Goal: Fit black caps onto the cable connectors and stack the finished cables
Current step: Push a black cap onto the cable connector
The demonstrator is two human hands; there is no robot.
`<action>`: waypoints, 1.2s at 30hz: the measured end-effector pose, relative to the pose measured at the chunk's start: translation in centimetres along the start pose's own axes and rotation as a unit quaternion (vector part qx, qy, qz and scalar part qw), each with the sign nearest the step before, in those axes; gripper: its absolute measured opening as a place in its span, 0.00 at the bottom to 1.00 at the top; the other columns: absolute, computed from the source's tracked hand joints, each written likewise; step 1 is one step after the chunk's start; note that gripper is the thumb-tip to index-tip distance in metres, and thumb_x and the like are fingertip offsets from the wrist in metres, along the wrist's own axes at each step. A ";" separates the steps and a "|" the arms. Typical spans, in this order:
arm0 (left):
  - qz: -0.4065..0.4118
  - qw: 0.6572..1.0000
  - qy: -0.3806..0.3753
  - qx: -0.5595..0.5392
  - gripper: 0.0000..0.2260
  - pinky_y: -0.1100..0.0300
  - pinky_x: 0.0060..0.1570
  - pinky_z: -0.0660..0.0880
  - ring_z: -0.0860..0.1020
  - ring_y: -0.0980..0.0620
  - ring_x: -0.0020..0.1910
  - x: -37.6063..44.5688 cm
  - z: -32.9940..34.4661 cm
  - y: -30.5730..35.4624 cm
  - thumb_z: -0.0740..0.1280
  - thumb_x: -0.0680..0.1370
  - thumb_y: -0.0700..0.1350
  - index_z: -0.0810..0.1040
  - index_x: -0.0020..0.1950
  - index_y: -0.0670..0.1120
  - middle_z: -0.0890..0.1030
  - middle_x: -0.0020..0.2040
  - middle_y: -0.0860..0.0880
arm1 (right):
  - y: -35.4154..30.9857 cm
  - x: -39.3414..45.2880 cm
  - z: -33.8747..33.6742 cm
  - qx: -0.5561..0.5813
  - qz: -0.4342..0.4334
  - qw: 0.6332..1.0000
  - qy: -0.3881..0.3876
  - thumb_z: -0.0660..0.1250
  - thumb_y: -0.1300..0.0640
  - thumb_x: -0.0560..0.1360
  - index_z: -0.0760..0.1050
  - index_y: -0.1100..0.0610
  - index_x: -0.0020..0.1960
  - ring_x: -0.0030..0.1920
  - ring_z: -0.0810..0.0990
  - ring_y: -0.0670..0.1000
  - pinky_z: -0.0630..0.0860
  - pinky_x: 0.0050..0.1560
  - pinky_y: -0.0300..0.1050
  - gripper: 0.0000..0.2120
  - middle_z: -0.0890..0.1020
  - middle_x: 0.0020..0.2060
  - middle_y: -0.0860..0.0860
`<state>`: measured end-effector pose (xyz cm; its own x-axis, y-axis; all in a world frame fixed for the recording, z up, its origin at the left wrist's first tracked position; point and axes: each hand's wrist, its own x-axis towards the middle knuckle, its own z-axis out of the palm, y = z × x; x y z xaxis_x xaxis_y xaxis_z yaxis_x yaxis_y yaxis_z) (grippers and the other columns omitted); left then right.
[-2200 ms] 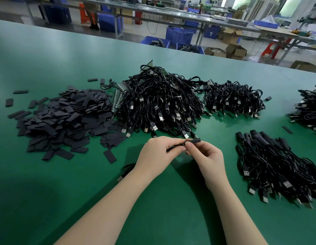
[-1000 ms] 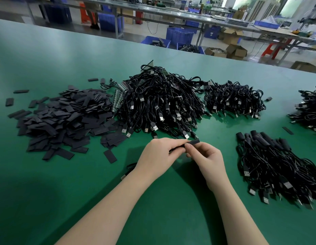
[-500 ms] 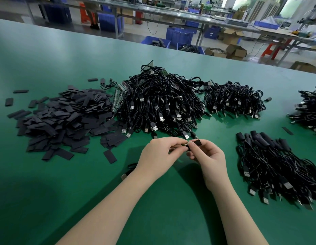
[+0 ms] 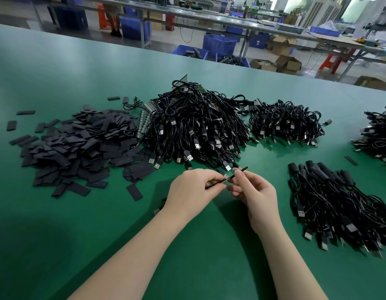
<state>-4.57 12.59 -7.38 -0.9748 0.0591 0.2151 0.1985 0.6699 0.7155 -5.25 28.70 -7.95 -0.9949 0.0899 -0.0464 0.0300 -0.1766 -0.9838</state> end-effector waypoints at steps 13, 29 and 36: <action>-0.007 0.999 0.028 -0.036 0.08 0.55 0.45 0.79 0.79 0.63 0.43 -0.1 0.3 0.0 0.72 0.73 0.54 0.84 0.52 0.59 0.83 0.43 0.60 | 0.2 -0.1 0.1 -0.002 -0.010 0.999 -0.035 0.75 0.50 0.67 0.87 0.53 0.45 0.37 0.81 0.46 0.78 0.41 0.38 0.09 0.85 0.37 0.51; -0.014 0.999 0.025 -0.045 0.06 0.54 0.45 0.79 0.80 0.62 0.42 0.0 0.2 -0.2 0.73 0.73 0.54 0.85 0.49 0.59 0.83 0.42 0.59 | -0.3 -0.2 -0.3 -0.043 -0.091 0.995 0.020 0.74 0.61 0.74 0.86 0.44 0.47 0.39 0.84 0.47 0.79 0.44 0.35 0.11 0.86 0.39 0.48; -0.019 0.997 0.031 -0.064 0.06 0.53 0.46 0.79 0.80 0.62 0.43 0.0 0.2 -0.2 0.73 0.73 0.53 0.85 0.49 0.59 0.83 0.43 0.59 | -0.1 -0.2 -0.1 -0.012 -0.063 0.998 0.018 0.75 0.58 0.73 0.85 0.46 0.49 0.38 0.83 0.46 0.79 0.43 0.36 0.08 0.86 0.40 0.50</action>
<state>-4.62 12.61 -7.70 -0.9742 -0.0133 0.2251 0.1774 0.5713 0.8014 -5.09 28.83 -7.85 -0.9867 0.1460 0.0719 -0.0924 -0.1387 -0.9860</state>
